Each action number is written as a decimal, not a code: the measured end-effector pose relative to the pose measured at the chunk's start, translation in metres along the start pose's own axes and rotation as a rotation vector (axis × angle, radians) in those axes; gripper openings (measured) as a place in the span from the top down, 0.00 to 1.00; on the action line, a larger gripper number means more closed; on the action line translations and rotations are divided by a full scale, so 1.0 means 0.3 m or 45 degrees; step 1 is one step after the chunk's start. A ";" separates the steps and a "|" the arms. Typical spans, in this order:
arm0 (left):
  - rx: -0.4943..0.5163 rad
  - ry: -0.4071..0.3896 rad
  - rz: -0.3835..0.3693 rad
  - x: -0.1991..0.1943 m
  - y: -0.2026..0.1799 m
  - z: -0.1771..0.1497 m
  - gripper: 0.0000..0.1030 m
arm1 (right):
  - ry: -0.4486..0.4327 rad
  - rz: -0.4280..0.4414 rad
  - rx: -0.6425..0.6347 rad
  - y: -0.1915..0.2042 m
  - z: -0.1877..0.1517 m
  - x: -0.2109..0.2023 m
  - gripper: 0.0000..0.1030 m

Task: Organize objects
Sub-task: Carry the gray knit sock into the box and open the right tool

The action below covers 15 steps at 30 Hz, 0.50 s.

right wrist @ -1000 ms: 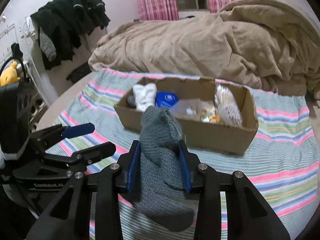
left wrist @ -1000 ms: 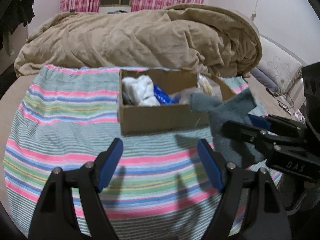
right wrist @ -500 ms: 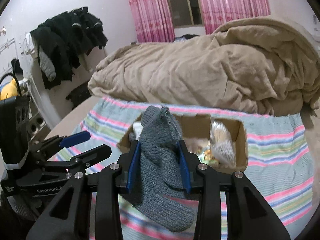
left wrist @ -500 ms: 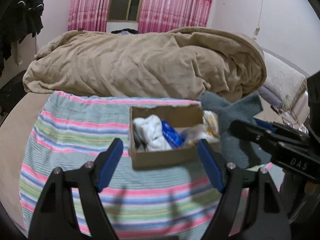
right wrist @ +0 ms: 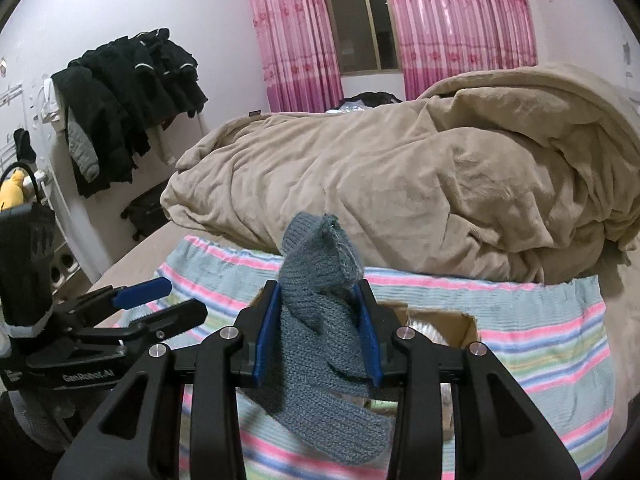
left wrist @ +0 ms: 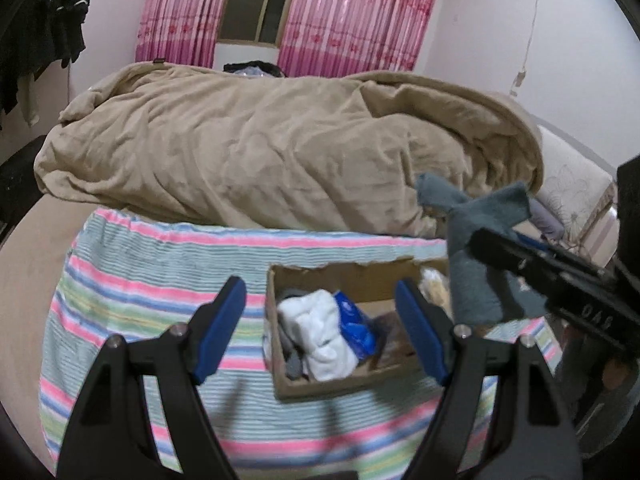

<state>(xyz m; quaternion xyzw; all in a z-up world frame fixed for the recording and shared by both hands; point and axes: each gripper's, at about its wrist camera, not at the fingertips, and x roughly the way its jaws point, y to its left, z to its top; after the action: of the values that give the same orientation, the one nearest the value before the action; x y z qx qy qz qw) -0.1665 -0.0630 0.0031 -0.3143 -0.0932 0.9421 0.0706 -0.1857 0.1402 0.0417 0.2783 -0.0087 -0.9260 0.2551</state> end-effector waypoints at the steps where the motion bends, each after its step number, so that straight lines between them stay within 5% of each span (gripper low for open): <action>1: 0.003 0.016 0.008 0.023 0.006 0.000 0.24 | 0.008 0.000 -0.001 -0.003 0.004 0.017 0.62; 15: -0.030 0.188 0.065 0.210 0.069 -0.074 0.24 | 0.294 0.040 0.096 -0.057 -0.126 0.324 0.62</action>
<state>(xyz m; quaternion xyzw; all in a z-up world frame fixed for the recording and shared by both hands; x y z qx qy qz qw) -0.2048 -0.0681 -0.0553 -0.3858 -0.0906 0.9168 0.0497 -0.2437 0.1135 -0.0427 0.3922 -0.0186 -0.8827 0.2582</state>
